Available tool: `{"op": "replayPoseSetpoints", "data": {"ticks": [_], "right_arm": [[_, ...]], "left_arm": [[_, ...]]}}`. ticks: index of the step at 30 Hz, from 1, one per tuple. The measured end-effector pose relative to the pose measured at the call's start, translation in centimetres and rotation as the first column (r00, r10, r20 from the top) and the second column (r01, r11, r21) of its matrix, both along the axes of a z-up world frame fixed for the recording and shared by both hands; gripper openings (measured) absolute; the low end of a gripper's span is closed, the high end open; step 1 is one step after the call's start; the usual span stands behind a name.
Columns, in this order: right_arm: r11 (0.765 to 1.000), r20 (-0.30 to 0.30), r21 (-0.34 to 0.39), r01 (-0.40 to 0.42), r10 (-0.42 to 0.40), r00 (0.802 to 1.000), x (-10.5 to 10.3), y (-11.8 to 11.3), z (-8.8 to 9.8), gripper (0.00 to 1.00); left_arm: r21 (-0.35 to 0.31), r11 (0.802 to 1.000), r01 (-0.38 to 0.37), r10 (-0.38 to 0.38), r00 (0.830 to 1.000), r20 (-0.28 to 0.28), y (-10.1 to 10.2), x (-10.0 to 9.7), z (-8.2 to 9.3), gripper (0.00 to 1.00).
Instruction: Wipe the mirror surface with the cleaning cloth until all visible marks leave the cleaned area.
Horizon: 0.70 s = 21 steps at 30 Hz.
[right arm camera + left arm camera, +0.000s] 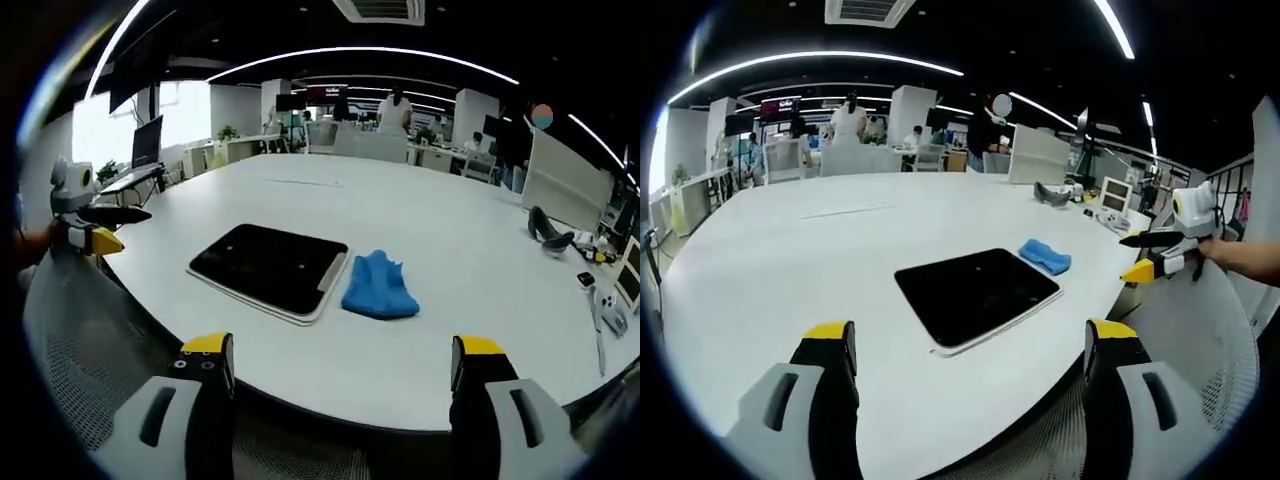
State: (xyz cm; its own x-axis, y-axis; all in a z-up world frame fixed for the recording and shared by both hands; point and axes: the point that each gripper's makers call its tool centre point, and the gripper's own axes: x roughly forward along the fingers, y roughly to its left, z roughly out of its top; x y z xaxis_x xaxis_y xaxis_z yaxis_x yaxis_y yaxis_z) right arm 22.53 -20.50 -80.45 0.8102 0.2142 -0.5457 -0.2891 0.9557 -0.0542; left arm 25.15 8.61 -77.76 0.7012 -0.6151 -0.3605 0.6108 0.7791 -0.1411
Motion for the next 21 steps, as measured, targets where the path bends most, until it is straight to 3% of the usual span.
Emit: {"op": "replayPoseSetpoints", "data": {"ticks": [21], "right_arm": [[0.999, 0.073, 0.030, -0.021, 0.019, 0.997, 0.9, 0.7, 1.1, 0.87]], "left_arm": [[-0.024, 1.000, -0.016, 0.016, 1.000, 0.027, 0.2, 0.6, 0.6, 0.96]]}}
